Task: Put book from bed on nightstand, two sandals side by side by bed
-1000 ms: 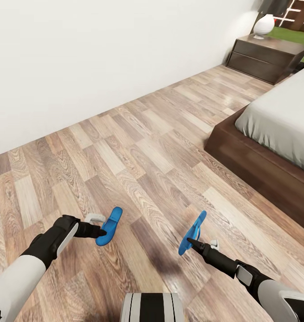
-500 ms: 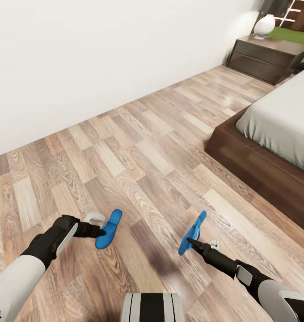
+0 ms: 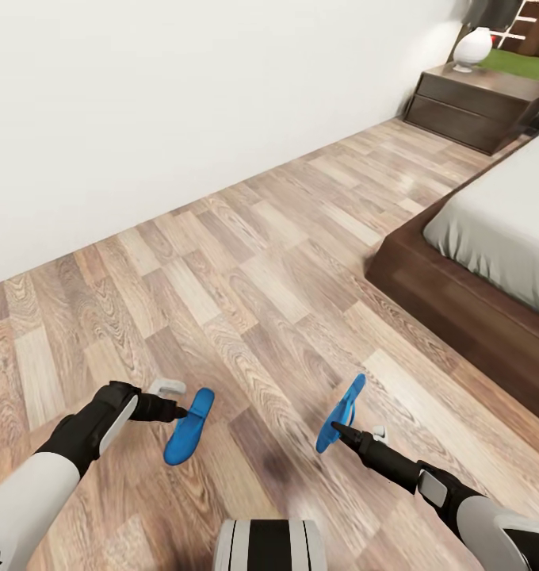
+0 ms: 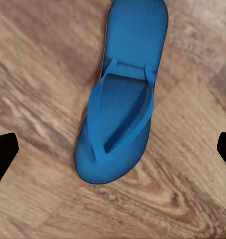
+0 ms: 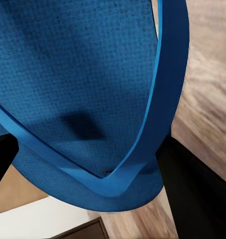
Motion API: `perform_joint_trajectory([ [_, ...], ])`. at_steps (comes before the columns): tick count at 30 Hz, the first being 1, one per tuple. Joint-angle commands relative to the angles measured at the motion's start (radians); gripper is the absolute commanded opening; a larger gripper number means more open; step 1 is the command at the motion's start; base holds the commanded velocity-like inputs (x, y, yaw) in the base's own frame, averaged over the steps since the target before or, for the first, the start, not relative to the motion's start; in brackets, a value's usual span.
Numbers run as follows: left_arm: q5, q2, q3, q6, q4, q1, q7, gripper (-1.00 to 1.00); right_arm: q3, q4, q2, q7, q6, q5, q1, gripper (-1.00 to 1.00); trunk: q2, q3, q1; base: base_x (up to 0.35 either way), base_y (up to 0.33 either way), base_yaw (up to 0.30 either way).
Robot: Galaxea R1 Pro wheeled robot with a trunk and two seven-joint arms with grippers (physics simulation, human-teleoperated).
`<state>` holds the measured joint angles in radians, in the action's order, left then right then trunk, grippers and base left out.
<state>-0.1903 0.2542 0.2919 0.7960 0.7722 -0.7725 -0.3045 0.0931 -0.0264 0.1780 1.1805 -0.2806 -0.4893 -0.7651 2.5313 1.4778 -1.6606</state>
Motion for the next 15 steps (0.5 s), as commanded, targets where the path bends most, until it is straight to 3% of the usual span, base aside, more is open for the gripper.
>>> perform_joint_trajectory([
  [1,-0.009,0.000,0.004,0.005,0.001,-0.001,0.004,1.00,0.008,0.000,0.000,0.005,-0.012,0.003,0.000,-1.00,0.000,0.001,0.000,0.172,0.000,0.000],
  [8,-0.009,-0.001,0.004,0.005,0.001,-0.001,0.005,1.00,0.008,0.000,0.000,0.005,-0.012,0.003,0.000,-1.00,0.000,0.001,0.000,0.157,0.000,0.000],
  [15,-0.009,-0.002,0.006,0.006,0.001,-0.001,0.004,1.00,0.008,0.000,-0.001,0.005,-0.012,0.003,0.000,-1.00,0.000,0.001,0.000,0.049,0.000,0.000],
])
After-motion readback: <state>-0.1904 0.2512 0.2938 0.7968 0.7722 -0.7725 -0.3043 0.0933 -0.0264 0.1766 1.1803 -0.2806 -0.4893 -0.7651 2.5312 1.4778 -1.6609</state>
